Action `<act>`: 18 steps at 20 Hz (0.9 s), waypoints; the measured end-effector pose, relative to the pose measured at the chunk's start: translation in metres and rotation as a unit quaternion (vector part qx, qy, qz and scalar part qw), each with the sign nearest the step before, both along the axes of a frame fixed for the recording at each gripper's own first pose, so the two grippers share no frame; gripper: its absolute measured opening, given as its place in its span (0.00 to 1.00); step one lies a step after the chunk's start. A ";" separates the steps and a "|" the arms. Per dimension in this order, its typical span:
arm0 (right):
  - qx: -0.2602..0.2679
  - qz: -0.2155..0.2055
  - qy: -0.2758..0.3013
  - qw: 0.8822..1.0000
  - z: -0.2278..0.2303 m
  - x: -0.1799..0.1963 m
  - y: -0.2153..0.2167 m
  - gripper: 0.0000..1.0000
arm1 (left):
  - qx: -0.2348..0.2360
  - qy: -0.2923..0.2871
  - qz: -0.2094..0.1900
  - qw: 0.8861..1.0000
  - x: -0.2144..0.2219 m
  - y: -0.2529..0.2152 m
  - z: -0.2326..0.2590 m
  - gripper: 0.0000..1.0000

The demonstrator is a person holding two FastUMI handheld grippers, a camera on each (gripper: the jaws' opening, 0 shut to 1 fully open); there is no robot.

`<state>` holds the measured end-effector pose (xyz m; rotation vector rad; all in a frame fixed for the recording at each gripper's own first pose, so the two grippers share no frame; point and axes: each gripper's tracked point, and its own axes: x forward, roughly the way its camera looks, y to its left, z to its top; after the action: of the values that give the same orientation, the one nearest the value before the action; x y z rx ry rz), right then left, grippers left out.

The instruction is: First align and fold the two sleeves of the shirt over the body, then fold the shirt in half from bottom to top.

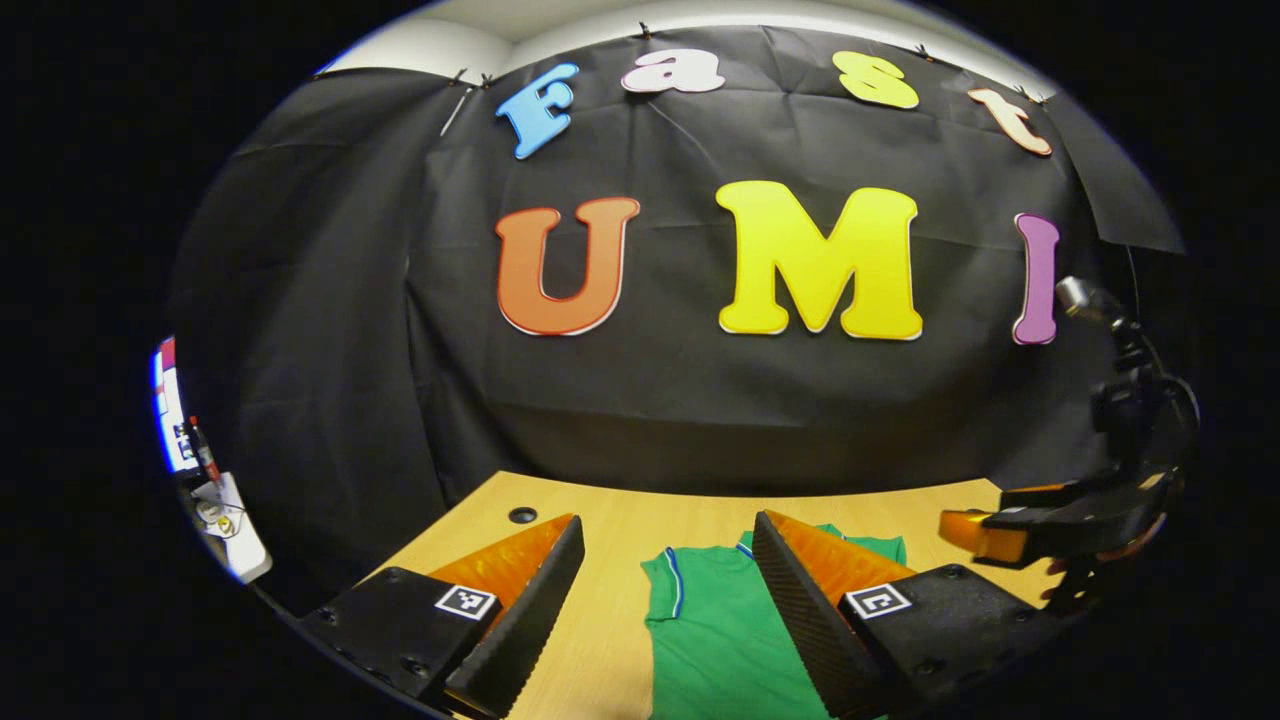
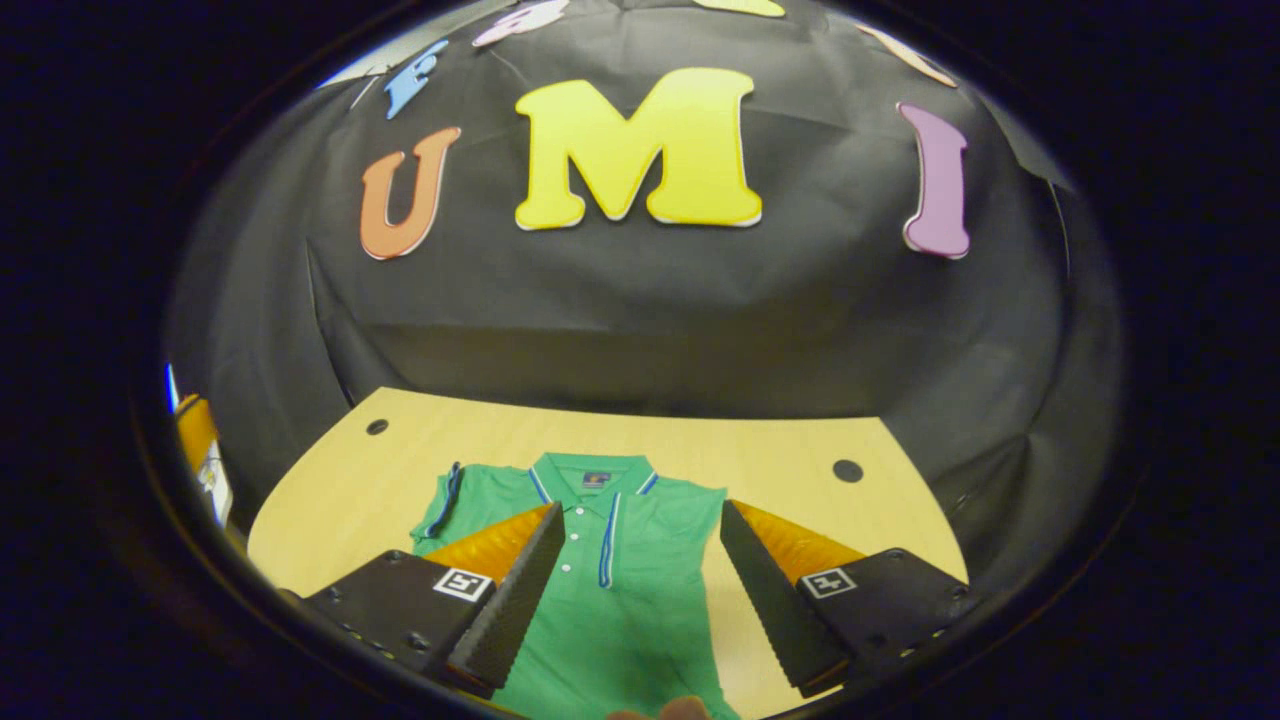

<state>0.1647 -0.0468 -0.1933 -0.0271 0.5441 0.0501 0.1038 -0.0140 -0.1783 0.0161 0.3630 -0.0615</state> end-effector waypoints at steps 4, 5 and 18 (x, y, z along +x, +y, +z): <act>-0.034 -0.031 -0.023 0.999 0.041 -0.050 -0.060 0.95 | -0.004 0.077 -0.032 0.997 0.046 -0.004 -0.080 1.00; -0.032 -0.046 -0.019 0.998 0.045 -0.059 -0.071 0.95 | -0.006 0.092 -0.035 0.995 0.055 -0.005 -0.098 1.00; -0.043 -0.131 0.079 0.987 -0.009 -0.101 -0.122 0.95 | 0.040 0.224 -0.039 0.973 0.102 0.017 -0.265 1.00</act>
<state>0.0637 -0.1692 -0.2020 -0.0353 0.7050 -0.2300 0.2056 0.0025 -0.4434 0.0981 0.8172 -0.1288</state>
